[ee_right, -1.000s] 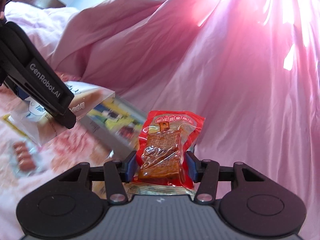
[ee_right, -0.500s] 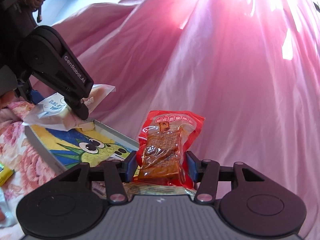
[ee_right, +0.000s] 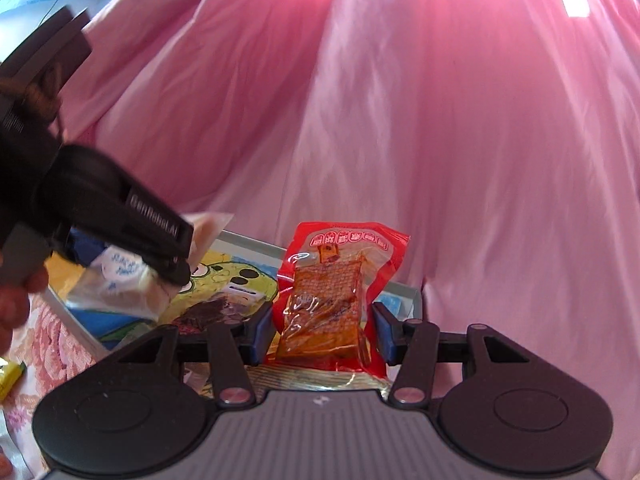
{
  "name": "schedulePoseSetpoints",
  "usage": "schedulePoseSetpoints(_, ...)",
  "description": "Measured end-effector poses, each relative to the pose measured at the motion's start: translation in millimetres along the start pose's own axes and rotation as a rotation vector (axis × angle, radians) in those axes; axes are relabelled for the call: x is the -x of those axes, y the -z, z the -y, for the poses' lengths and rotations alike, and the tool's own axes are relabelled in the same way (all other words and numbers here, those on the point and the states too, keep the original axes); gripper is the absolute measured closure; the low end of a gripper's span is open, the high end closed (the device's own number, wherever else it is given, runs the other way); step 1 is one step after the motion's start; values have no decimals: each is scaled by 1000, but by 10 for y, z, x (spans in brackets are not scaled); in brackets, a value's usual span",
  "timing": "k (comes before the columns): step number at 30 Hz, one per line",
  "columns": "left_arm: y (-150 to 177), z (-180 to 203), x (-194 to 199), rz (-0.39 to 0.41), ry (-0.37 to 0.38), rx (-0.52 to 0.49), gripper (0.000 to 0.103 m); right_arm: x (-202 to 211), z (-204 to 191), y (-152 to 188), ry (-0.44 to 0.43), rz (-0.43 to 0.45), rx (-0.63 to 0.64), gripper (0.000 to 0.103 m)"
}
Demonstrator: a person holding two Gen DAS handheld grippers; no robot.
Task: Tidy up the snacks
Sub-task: 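Lift and carry the TOAST bag and red packet with both tools over the tray, then open both tools to drop the TOAST bag and red packet into the tray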
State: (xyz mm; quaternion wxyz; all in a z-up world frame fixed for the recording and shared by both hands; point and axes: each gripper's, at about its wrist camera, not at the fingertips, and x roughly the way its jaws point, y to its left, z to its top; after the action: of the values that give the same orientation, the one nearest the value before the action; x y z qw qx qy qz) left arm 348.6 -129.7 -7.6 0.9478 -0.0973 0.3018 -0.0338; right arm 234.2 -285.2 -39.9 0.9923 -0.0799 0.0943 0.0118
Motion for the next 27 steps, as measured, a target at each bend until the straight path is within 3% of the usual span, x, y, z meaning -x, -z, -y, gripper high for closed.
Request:
schedulePoseSetpoints(16, 32, 54, -94, -25, -9, -13, 35, -226, 141, 13, -61, -77, -103, 45)
schedulePoseSetpoints(25, 32, 51, -25, -8, -2, -14, 28, -250, 187, 49, -80, -91, -139, 32)
schedulePoseSetpoints(27, 41, 46, 28, 3, 4, -14, 25, -222, 187, 34, -80, -77, -135, 22)
